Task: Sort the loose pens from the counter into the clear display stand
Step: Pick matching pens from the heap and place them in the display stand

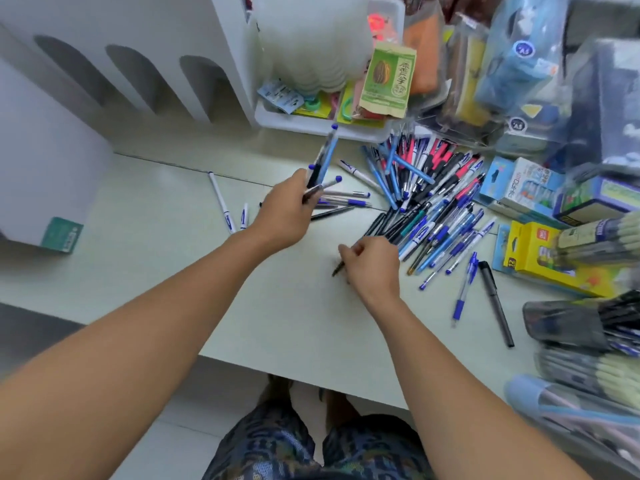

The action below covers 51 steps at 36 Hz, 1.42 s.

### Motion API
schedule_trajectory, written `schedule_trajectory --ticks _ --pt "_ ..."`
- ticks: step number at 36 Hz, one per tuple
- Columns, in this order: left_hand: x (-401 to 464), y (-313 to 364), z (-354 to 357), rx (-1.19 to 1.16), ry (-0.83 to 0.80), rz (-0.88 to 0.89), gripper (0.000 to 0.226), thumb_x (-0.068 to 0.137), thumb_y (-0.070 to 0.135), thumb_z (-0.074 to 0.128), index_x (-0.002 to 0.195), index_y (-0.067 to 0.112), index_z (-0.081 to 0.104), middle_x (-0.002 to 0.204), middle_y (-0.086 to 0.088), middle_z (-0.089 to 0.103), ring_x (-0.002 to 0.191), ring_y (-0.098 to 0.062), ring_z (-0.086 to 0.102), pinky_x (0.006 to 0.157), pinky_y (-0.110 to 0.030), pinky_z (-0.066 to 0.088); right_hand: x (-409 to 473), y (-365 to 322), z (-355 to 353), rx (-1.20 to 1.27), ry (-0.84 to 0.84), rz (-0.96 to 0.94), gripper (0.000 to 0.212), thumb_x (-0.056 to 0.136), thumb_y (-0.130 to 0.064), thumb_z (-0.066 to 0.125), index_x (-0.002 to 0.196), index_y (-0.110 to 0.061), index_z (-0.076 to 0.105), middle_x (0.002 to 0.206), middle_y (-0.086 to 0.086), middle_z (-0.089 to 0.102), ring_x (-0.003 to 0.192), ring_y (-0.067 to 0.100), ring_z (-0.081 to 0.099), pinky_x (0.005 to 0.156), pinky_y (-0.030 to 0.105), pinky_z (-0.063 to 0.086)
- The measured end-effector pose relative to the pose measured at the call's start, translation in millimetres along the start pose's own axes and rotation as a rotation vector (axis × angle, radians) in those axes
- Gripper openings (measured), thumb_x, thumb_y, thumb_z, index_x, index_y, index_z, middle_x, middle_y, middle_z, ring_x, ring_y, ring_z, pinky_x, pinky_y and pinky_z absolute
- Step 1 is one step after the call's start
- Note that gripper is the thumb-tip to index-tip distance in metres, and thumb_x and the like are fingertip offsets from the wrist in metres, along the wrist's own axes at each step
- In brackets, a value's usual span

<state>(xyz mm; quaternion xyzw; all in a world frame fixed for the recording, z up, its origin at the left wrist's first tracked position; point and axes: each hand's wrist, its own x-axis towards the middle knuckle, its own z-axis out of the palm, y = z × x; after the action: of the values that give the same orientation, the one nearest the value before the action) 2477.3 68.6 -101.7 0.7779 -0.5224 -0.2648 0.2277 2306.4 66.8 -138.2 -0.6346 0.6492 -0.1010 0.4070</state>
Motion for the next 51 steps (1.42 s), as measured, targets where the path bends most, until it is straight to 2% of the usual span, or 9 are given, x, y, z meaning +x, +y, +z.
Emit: schedule_trajectory --ticks 7,13,20,27,31,35,37,40,51 --pt "-36 0 -32 -0.498 0.07 -0.199 0.02 0.108 0.032 0.04 0.108 0.016 0.051 0.091 -0.007 0.059 0.072 -0.016 0.052 0.057 -0.028 0.05 -14 -52 -9 0.265 0.184 -0.207 0.032 0.095 -0.035 0.061 0.065 -0.023 0.061 0.061 -0.003 0.065 0.064 0.022 0.066 0.067 0.041 0.057" --pt "-36 -35 -55 -0.838 0.172 -0.379 0.021 0.107 0.027 0.044 0.091 0.017 0.054 0.079 -0.001 0.057 0.073 -0.018 0.055 0.071 -0.036 0.051 -43 -77 42 0.175 -0.099 -0.233 0.018 0.09 -0.02 0.06 0.074 -0.021 0.067 0.068 -0.004 0.068 0.067 0.023 0.068 0.07 0.045 0.059" --pt "-63 -122 -109 -0.909 0.132 -0.487 0.019 0.1 0.01 0.047 0.082 0.015 0.047 0.07 -0.002 0.043 0.05 -0.012 0.037 0.047 -0.024 0.035 -61 -124 120 0.531 -0.674 0.064 0.036 0.099 0.004 0.05 0.129 -0.013 0.059 0.127 0.006 0.065 0.101 0.022 0.068 0.081 0.033 0.059" --pt "-83 -181 -160 -1.078 -0.218 -0.601 0.012 0.096 0.009 0.062 0.091 0.012 0.051 0.064 0.002 0.044 0.047 -0.009 0.036 0.041 -0.019 0.032 -34 -170 184 0.859 -0.516 0.204 0.06 0.1 0.003 0.048 0.154 -0.021 0.037 0.153 -0.005 0.042 0.118 0.022 0.062 0.095 0.039 0.056" --pt "-88 -188 -176 -1.186 -0.36 -0.587 0.009 0.097 0.007 0.059 0.094 0.011 0.051 0.064 0.002 0.047 0.048 -0.01 0.042 0.043 -0.018 0.037 -14 -158 180 1.055 -0.054 0.294 0.056 0.1 0.007 0.041 0.148 -0.023 0.04 0.129 -0.005 0.054 0.102 0.023 0.063 0.084 0.034 0.053" --pt "-92 -192 -196 -1.327 -0.418 -0.58 0.002 0.101 0.01 0.056 0.101 0.01 0.054 0.067 -0.002 0.053 0.054 -0.015 0.056 0.05 -0.023 0.049 -16 -143 147 1.066 0.058 0.274 0.033 0.093 0.005 0.044 0.097 -0.028 0.05 0.08 -0.009 0.049 0.062 0.008 0.052 0.053 0.02 0.039" --pt "-93 -193 -203 -1.377 -0.439 -0.577 0.005 0.102 0.011 0.054 0.107 0.01 0.055 0.069 -0.003 0.056 0.058 -0.018 0.061 0.055 -0.026 0.053 -32 -151 134 1.038 0.079 0.278 0.026 0.095 0.002 0.051 0.104 -0.022 0.058 0.09 -0.007 0.064 0.077 0.008 0.065 0.068 0.023 0.052" --pt "-96 -193 -216 -1.442 -0.47 -0.557 0.006 0.103 0.009 0.052 0.107 0.012 0.054 0.068 -0.003 0.055 0.056 -0.017 0.057 0.054 -0.026 0.051 -64 -179 135 0.882 0.028 0.226 0.024 0.101 -0.007 0.054 0.122 -0.011 0.064 0.115 0.007 0.073 0.099 0.022 0.072 0.09 0.034 0.059" --pt "-134 -210 -322 -1.213 -0.521 -0.353 0.015 0.078 0.015 0.074 0.084 0.015 0.06 0.061 0.002 0.043 0.041 -0.005 0.032 0.037 -0.014 0.023 -163 -340 179 0.721 -0.372 -0.197 0.029 0.101 -0.024 0.06 0.076 -0.024 0.074 0.07 0.005 0.052 0.069 0.025 0.044 0.059 0.028 0.037"
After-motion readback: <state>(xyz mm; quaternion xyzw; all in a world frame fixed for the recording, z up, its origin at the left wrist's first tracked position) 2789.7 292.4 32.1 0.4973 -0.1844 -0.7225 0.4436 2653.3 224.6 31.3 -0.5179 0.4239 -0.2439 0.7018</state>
